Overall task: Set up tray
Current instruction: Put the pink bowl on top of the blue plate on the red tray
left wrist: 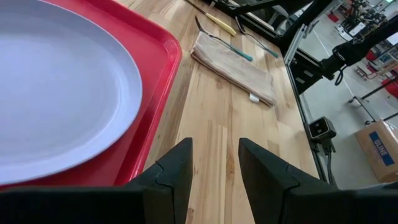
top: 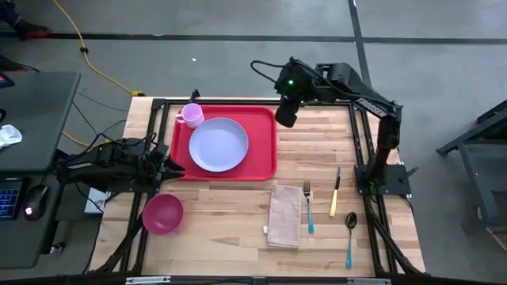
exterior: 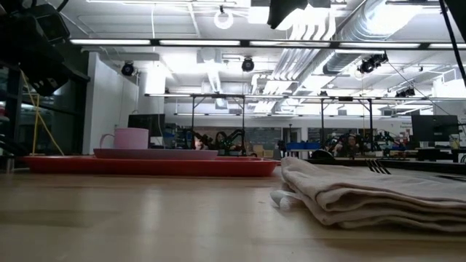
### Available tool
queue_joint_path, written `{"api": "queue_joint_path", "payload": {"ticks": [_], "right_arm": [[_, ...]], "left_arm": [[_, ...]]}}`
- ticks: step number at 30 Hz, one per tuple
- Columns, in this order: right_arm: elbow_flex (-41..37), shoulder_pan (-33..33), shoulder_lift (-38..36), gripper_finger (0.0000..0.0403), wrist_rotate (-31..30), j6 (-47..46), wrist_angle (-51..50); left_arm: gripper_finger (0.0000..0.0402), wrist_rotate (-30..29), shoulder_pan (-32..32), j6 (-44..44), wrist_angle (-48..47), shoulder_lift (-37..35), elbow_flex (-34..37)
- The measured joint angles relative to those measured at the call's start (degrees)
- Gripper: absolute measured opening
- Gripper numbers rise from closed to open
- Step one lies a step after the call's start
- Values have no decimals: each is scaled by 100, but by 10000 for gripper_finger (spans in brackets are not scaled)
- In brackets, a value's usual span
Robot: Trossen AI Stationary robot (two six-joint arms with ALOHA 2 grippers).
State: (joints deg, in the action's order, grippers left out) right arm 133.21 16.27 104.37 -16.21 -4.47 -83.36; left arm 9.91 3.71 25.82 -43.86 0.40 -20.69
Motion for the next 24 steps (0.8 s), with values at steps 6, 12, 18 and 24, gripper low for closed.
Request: {"api": "queue_joint_path", "payload": {"ticks": [6,12,18,24], "right_arm": [[0,86,-208,114,-24,35,-182],[0,290,-524,114,66,126,-184],[0,632,-924,114,436,235,-185],[2,832,-1311,114,630,393,-248]], "left_arm": [[161,0,1,0,0,-1,0],[161,31,1,-4,0,0,0],[161,33,-1,-4,2,0,0],[161,33,-1,-4,2,1,0]]}}
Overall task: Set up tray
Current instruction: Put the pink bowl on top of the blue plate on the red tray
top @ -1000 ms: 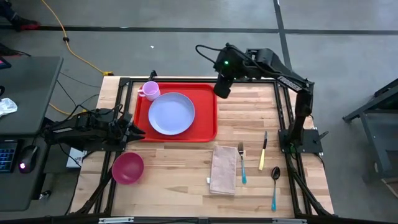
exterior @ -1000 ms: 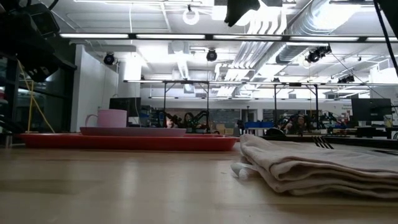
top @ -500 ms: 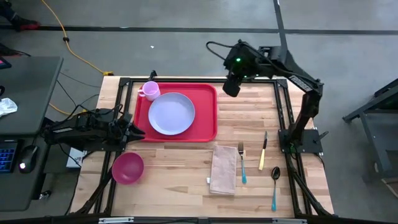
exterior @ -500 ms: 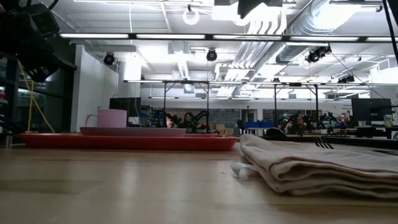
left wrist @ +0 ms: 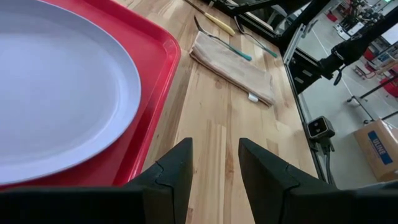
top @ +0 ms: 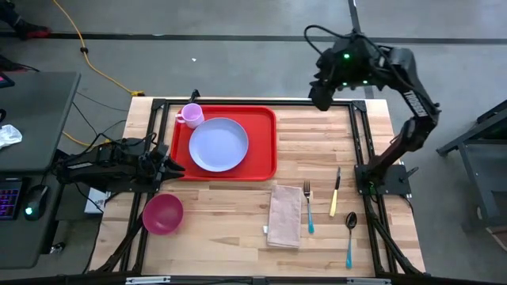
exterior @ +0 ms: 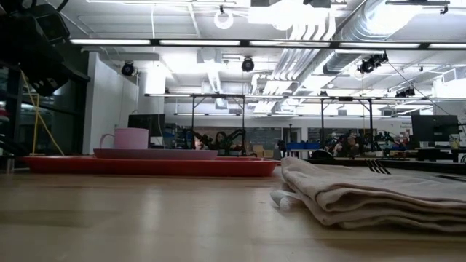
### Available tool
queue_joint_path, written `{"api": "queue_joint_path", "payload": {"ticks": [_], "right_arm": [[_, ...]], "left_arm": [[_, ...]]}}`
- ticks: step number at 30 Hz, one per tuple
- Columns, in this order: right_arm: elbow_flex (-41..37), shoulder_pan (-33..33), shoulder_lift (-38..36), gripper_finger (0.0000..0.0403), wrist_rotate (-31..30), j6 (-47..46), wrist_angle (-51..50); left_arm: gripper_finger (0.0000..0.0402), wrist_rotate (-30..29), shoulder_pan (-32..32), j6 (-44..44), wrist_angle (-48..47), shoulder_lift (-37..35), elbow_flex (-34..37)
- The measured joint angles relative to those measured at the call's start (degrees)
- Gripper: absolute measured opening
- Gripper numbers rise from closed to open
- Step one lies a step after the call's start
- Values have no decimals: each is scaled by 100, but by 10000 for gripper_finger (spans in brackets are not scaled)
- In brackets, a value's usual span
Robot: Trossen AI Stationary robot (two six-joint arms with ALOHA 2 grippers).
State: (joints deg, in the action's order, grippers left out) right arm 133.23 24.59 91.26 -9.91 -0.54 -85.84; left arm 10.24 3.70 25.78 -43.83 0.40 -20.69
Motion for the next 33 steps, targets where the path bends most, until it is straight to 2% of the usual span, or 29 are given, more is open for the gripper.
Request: {"api": "queue_joint_path", "payload": {"ticks": [13,18,22,24,27,33], "right_arm": [[-2,538,-601,114,461,305,-277],[-2,966,-959,114,921,335,-356],[-100,1026,-1299,114,1050,223,-386],[-465,1021,-1561,114,1137,161,-282],[-1490,1018,-2136,114,1159,60,190],[-3869,1018,-3438,114,1095,-66,1942]], "left_arm": [[161,-7,0,22,0,-1,0],[161,-11,2,37,0,0,0],[161,-30,0,43,0,0,0],[161,-69,1,73,0,-1,0],[161,-112,2,105,3,0,0],[161,-208,1,174,50,0,0]]}}
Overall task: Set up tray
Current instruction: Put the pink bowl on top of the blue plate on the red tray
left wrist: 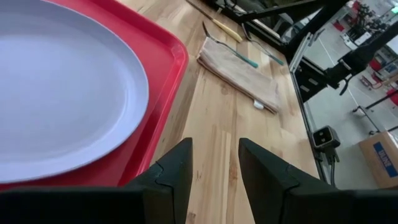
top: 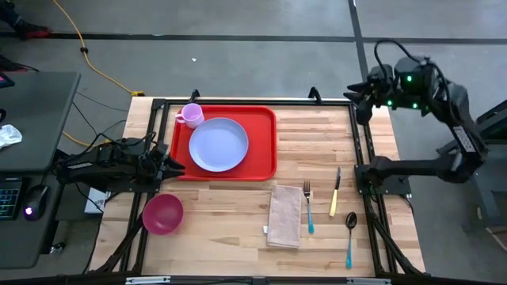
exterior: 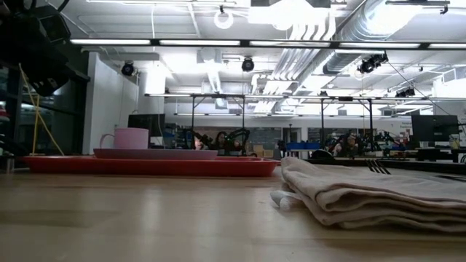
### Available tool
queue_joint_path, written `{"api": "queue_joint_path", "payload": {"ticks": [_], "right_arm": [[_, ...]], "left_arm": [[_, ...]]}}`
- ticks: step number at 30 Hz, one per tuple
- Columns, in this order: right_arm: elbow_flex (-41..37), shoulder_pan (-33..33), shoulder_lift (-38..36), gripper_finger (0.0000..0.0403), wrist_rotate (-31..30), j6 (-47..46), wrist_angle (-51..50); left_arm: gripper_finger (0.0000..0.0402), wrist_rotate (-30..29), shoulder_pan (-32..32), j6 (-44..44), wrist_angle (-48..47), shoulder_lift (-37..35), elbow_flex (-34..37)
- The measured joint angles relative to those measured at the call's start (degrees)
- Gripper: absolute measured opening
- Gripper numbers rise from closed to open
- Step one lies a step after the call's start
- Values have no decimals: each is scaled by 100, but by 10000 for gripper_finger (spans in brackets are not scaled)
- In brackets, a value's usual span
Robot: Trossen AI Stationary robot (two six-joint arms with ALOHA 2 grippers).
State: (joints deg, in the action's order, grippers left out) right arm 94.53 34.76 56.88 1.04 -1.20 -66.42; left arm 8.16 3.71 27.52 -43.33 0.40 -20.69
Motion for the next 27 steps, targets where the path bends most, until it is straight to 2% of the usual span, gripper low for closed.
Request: {"api": "queue_joint_path", "payload": {"ticks": [7,18,27], "right_arm": [[-1645,0,-1061,114,10,-352,782],[-3774,-4,-2281,114,652,-675,2182],[-5043,-4,-2866,114,902,-965,3120]], "left_arm": [[161,-30,1,16,420,-1,-2],[161,144,0,293,1341,-2,-2],[161,536,1,612,2090,452,-59]]}}
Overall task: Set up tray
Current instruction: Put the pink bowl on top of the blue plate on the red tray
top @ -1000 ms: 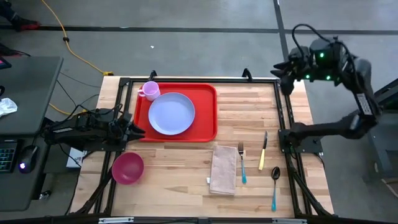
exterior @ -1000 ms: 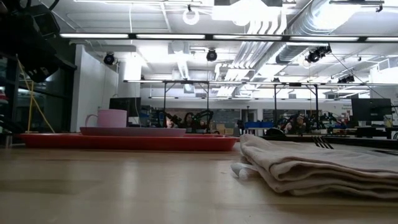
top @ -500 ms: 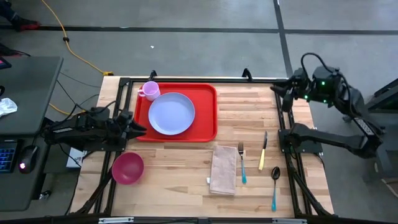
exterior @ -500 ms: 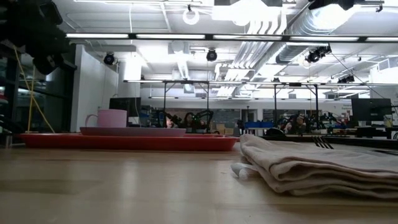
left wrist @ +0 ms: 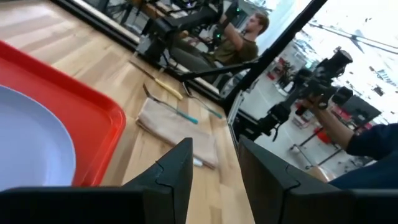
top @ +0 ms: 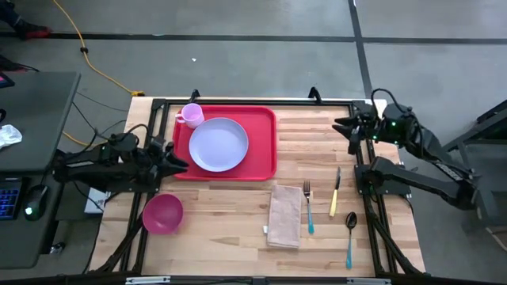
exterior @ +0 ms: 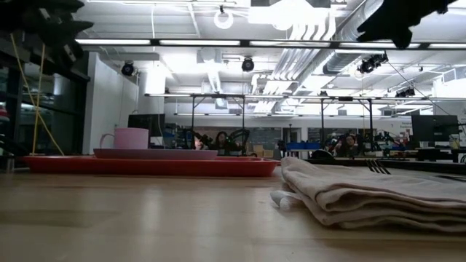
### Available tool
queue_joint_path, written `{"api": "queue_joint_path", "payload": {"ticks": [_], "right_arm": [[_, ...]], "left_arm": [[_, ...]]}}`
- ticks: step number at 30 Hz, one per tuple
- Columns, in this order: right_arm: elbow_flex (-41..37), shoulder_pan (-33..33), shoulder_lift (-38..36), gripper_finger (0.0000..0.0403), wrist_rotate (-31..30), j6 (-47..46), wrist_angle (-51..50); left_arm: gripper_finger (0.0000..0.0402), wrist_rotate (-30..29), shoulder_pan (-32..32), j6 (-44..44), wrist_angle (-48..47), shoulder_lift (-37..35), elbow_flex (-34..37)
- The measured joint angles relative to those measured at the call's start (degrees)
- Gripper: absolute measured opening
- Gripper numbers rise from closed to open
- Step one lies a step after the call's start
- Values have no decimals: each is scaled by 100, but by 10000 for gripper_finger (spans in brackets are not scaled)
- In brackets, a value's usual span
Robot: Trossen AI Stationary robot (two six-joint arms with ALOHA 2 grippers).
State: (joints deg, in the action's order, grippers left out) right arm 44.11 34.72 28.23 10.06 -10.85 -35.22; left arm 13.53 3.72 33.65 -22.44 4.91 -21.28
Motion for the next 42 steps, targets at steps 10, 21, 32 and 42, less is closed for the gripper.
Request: {"api": "queue_joint_path", "payload": {"ticks": [10,21,32,42], "right_arm": [[-1020,0,-247,114,218,-275,957],[-2028,0,-607,114,365,-573,1906],[-2731,0,-1179,114,389,-864,2389],[-3490,0,-1372,114,552,-1280,3430]], "left_arm": [[161,115,0,-515,-1017,1647,-1851],[161,473,-2,-640,-3152,3369,-4290],[161,798,-688,227,-4389,4506,-5249],[161,190,-2288,1989,-4730,5119,-5274]]}}
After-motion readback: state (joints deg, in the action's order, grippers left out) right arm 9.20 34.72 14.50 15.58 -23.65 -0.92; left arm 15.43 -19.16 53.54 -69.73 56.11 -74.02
